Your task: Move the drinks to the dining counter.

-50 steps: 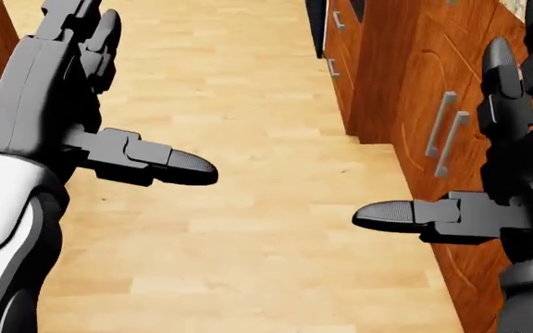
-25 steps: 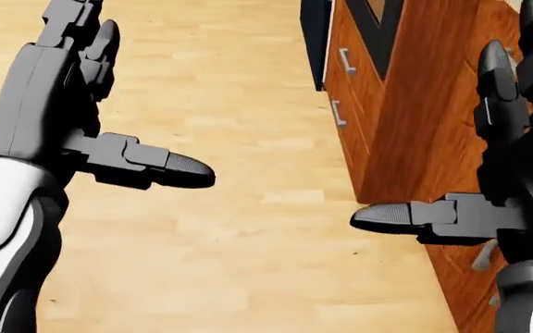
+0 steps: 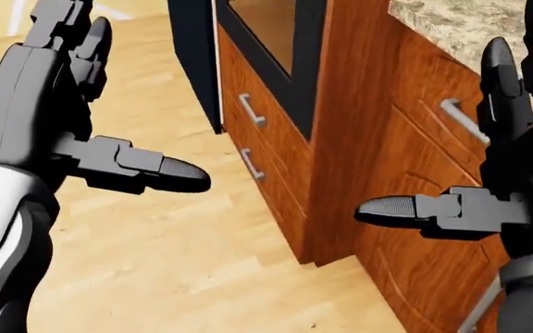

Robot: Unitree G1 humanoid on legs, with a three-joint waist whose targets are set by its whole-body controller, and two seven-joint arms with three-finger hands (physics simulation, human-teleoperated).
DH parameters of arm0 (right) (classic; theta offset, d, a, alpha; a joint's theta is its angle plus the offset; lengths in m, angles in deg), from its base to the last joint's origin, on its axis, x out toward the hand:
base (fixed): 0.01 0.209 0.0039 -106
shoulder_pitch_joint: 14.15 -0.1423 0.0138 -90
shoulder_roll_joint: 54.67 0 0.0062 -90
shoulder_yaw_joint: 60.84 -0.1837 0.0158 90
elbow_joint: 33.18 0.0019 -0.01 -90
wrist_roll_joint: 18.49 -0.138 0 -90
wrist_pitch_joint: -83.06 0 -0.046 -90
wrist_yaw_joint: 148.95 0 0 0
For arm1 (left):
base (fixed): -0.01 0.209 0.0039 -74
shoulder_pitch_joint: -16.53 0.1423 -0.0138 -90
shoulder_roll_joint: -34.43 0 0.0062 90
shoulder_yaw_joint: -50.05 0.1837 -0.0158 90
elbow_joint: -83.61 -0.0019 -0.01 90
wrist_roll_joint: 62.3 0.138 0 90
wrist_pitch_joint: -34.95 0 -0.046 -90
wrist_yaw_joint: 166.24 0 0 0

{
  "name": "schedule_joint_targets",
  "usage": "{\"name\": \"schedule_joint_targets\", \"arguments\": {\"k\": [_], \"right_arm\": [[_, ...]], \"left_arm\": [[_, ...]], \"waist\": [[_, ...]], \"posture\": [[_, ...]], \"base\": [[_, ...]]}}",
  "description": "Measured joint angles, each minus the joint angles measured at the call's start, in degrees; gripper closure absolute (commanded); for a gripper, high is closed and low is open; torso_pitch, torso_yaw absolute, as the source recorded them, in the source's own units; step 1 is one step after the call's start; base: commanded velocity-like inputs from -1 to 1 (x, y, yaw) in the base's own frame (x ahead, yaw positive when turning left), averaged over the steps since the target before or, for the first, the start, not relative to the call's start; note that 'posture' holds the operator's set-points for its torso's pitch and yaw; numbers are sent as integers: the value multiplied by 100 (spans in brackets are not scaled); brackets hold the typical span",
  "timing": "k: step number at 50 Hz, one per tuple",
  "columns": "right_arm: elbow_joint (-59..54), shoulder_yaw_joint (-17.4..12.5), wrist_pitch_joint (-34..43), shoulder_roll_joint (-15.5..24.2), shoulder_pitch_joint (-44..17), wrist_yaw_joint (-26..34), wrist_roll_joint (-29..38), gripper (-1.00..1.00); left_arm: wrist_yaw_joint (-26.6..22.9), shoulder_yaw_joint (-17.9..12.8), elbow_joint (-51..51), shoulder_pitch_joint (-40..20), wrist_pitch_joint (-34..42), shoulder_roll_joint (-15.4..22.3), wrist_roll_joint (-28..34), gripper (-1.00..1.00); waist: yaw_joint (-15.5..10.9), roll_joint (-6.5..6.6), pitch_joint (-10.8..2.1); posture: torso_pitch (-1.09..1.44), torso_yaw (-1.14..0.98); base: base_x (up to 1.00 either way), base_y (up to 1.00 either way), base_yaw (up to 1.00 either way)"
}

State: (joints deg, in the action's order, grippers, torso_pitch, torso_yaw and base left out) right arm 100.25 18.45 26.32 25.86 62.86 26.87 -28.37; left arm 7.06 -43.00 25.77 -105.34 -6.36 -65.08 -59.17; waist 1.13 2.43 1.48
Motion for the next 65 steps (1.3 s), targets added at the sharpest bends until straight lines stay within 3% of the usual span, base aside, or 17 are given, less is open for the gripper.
{"name": "schedule_joint_targets", "arguments": {"k": [1, 5, 18, 19, 21, 24, 29, 31, 34, 37, 45, 48, 51, 54, 58, 62, 65], "right_arm": [[-8, 21, -8, -36, -8, -9, -13, -100], [-166, 99, 140, -32, 78, -4, -74, -100], [-182, 17, 22, 48, -59, -21, -81, -100], [-264, -4, -29, 63, -55, -16, -74, -100], [-377, -72, -37, 71, 3, -38, -48, -100], [-406, -123, 38, 93, 1, -83, -20, -100], [-266, -71, -39, 113, -77, -73, -23, -100], [-242, -30, -35, 124, -101, -57, -14, -100], [-311, 105, 34, 52, -16, -6, -28, -100], [-359, 69, 119, 64, -27, 8, -19, -100], [-349, 111, -104, 44, -30, 51, 74, -100], [-414, 117, -141, 42, -13, 89, 116, -100], [-475, -24, -129, 86, 61, 27, 286, -100], [-519, 33, -102, 46, 17, 27, 395, -100], [-452, 112, -19, 20, -49, 99, 363, -100], [-454, 160, 40, 1, -25, 142, 332, -100], [-479, 185, 34, -18, -25, 181, 303, -100]], "left_arm": [[3, -16, 23, -5, -7, 28, 5, -100], [21, -53, -109, 63, 81, 17, 32, -100], [-7, -7, 4, -41, 176, 25, 17, -100], [-8, 13, 15, -43, 163, 1, 18, -100], [-30, 106, -14, -6, 156, -41, -2, -100], [-80, 166, -68, 26, 157, -52, -46, -100], [-62, 103, 60, -10, 148, -43, -3, -100], [-52, 87, 132, -37, 173, -27, 23, -100], [-37, 12, 108, 55, 202, -8, 71, -100], [-34, 6, 47, 28, 226, -11, 86, -100], [-41, -2, 26, 96, 117, -14, 64, -100], [-38, 13, 65, 38, 141, -14, 63, -100], [-109, 224, 63, 64, 124, -93, -32, -100], [-149, 176, 66, 44, 154, -54, -82, -100], [-78, 34, 170, -14, 168, -8, -17, -100], [-46, -3, 129, 49, 192, 10, 15, -100], [-36, -34, 54, 86, 310, 29, 27, -100]], "waist": [[-102, 117, -31], [-171, 150, -77], [-35, -666, 43], [15, -673, 48], [76, -565, 96], [154, -495, 26], [8, -98, 125], [-89, 153, 84], [-174, 175, 76], [-135, 69, -8], [-125, -485, 18], [-15, -780, -33], [12, -624, 89], [-64, -453, 128], [-42, -133, 66], [-112, -302, 81], [-174, -371, 253]], "posture": [[0, 0], [0, 0], [0, 0], [0, 0], [0, 0], [0, 0], [0, 0], [0, 0], [0, 0], [0, 0], [0, 0], [0, 0], [0, 0], [0, 0], [0, 0], [0, 0], [0, 0]], "base": [[-16, 0, -100], [-16, 0, -100], [-16, 0, -100], [-17, 0, -100], [-17, 0, -100], [-16, 0, -100], [-16, 0, -100], [-17, 0, -100], [-16, 0, -100], [-16, 0, -100], [-16, 0, -100], [-14, 0, -80], [0, 0, 0], [0, 0, 0], [0, 0, 0], [5, 0, 0], [53, 0, 0]]}}
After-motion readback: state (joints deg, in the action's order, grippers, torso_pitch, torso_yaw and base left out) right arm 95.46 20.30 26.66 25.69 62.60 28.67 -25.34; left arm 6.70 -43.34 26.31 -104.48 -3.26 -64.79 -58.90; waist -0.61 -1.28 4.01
